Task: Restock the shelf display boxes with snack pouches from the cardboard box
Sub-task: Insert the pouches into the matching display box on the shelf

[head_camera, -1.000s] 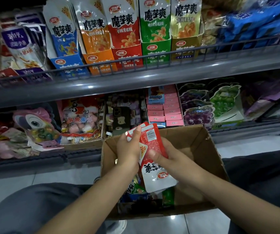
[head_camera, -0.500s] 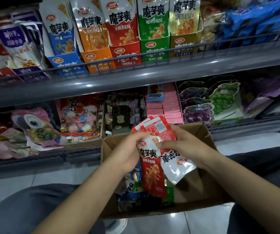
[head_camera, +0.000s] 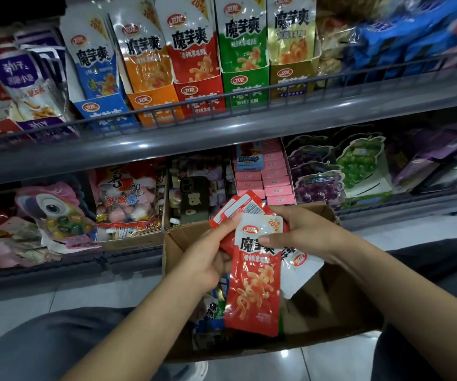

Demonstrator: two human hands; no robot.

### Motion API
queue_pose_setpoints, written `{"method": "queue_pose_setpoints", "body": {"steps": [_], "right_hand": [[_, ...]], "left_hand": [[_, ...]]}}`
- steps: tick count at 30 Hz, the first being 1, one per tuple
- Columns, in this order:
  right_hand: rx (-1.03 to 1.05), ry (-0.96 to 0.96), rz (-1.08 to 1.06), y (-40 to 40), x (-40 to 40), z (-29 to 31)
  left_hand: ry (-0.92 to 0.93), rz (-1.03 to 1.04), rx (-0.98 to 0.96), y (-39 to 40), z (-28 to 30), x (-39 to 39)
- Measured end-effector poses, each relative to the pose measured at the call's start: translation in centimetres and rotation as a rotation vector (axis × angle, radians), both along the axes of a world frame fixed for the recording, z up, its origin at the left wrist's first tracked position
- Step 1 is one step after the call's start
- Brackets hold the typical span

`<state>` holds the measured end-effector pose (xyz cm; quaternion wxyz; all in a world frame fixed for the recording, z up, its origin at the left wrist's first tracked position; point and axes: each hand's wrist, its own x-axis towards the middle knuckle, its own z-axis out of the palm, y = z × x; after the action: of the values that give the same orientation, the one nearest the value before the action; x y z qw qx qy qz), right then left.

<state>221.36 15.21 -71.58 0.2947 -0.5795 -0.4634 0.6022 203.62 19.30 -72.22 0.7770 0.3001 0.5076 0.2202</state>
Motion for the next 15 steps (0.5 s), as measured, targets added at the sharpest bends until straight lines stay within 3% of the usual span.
{"method": "queue_pose_setpoints", "body": {"steps": [6, 9, 12, 15], "right_hand": [[0.008, -0.054, 0.097, 0.0, 1.0, 1.0], [-0.011, -0.042, 0.059, 0.0, 1.1, 0.8], [-0.005, 0.000, -0.028, -0.1, 1.2, 0.7], [0.027, -0.037, -0.265, 0.3, 2.1, 0.8]], "left_hand": [[0.063, -0.178, -0.012, 1.3, 1.1, -0.8], [0.096, -0.154, 0.036, 1.2, 0.9, -0.8], [0.112, -0.105, 0.055, 1.2, 0.8, -0.8], [0.139, -0.041, 0.085, 1.8, 0.9, -1.4]]}}
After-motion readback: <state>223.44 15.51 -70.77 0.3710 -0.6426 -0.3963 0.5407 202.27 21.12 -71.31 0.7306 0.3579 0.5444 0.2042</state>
